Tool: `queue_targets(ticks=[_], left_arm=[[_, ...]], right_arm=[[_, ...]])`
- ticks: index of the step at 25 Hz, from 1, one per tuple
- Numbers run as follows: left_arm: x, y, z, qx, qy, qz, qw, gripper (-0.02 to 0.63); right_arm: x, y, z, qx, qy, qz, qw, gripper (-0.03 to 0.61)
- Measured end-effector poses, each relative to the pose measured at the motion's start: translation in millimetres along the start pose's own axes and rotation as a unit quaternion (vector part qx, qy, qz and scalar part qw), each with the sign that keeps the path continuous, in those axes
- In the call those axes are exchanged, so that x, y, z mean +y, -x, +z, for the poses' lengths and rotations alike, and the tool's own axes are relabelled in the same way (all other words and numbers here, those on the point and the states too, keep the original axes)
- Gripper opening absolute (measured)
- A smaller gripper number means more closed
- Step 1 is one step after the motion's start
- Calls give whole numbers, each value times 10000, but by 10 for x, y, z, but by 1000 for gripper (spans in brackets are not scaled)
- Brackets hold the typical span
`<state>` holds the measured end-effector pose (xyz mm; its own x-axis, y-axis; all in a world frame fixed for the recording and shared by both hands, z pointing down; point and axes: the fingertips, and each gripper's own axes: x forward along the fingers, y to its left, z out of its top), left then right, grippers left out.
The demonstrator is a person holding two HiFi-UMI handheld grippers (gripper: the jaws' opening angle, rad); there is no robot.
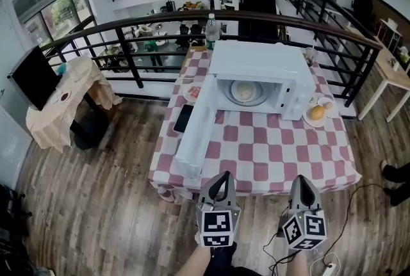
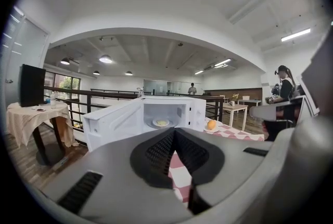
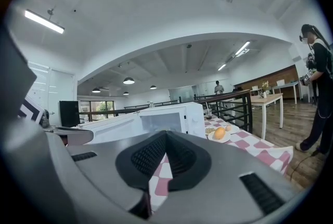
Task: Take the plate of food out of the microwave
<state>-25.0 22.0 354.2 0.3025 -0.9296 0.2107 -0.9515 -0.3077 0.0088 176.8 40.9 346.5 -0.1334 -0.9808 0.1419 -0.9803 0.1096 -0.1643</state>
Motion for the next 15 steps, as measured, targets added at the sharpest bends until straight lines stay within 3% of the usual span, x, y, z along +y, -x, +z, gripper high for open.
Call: queue_targets(ticks=[15], left_arm=[[282, -746, 32, 30, 166, -190, 9997, 29]], right_arm=[[148, -825, -25, 178, 87, 20, 9998, -6]])
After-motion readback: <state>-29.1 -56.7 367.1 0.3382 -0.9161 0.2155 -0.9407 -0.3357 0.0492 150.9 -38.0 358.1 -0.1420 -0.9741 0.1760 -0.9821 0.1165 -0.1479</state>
